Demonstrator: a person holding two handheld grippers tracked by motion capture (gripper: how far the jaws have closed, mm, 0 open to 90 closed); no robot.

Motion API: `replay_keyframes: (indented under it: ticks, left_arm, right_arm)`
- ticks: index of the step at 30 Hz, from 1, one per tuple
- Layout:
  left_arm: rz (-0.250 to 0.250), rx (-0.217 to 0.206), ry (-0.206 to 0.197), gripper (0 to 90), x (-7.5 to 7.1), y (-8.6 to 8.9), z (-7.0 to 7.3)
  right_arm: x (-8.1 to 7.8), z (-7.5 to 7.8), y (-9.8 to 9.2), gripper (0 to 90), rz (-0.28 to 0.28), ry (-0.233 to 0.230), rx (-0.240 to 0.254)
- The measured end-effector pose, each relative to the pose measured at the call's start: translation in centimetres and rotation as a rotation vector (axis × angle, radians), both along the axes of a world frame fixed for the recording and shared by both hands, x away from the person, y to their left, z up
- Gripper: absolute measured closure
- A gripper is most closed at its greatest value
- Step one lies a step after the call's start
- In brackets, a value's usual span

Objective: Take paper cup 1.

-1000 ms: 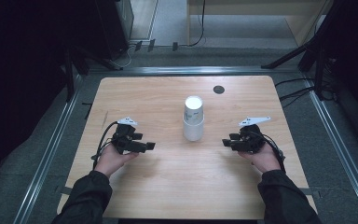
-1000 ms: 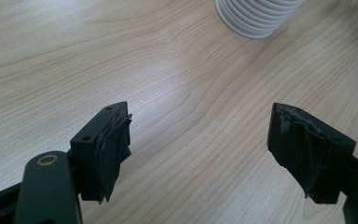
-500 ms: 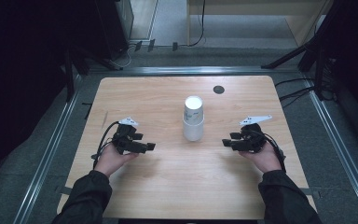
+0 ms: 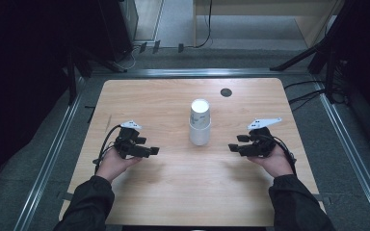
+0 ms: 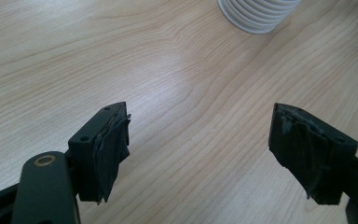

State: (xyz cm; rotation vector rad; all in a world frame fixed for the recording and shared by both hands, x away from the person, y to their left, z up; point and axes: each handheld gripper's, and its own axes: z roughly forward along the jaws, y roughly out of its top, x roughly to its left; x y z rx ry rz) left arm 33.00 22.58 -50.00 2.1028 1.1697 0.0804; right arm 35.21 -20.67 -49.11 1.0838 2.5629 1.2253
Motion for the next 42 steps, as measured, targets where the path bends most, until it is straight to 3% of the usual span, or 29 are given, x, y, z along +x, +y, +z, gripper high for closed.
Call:
replay_keyframes:
  ticks: [5, 7, 10, 15, 19, 23, 29, 37, 42]
  left_arm:
    - [-0.018, 0.002, 0.006, 20.6, -0.1, -0.1, -0.1]
    - [-0.023, 0.006, 0.009, 20.6, -0.3, -0.3, -0.2]
    - [-0.034, 0.005, 0.013, 20.6, -0.5, -0.4, -0.2]
    - [-0.04, -0.007, 0.003, 20.7, -0.6, -0.4, 0.0]
    - [-0.056, -0.001, -0.004, 22.1, -0.8, -0.3, 0.2]
    - [-0.053, 0.003, -0.007, 22.1, -0.8, -0.2, 0.3]
    - [-0.056, -0.009, -0.008, 22.1, -0.7, 0.2, 0.6]
    - [-0.112, -0.029, -0.045, 22.6, 0.4, 0.0, 0.9]
    - [-0.124, -0.024, -0.04, 22.5, 0.5, -0.1, 0.8]
  right_arm:
    - [0.2, 1.1, 0.1, 37.0, 0.017, -0.043, 0.033]
    - [0.4, 1.6, 0.1, 36.3, 0.029, -0.051, 0.024]
    - [1.1, 2.1, 0.1, 36.2, 0.058, -0.035, 0.013]
    - [1.9, 3.4, 0.6, 33.2, 0.105, -0.058, -0.003]
    - [2.5, 4.5, 1.0, 32.1, 0.14, -0.051, -0.004]
    - [3.3, 5.4, 1.5, 30.9, 0.158, -0.049, -0.052]
    - [4.5, 6.8, 1.9, 29.3, 0.198, -0.028, -0.047]
    - [5.5, 8.9, 3.9, 27.6, 0.268, -0.051, -0.072]
    - [6.3, 9.9, 5.6, 25.7, 0.314, -0.062, -0.094]
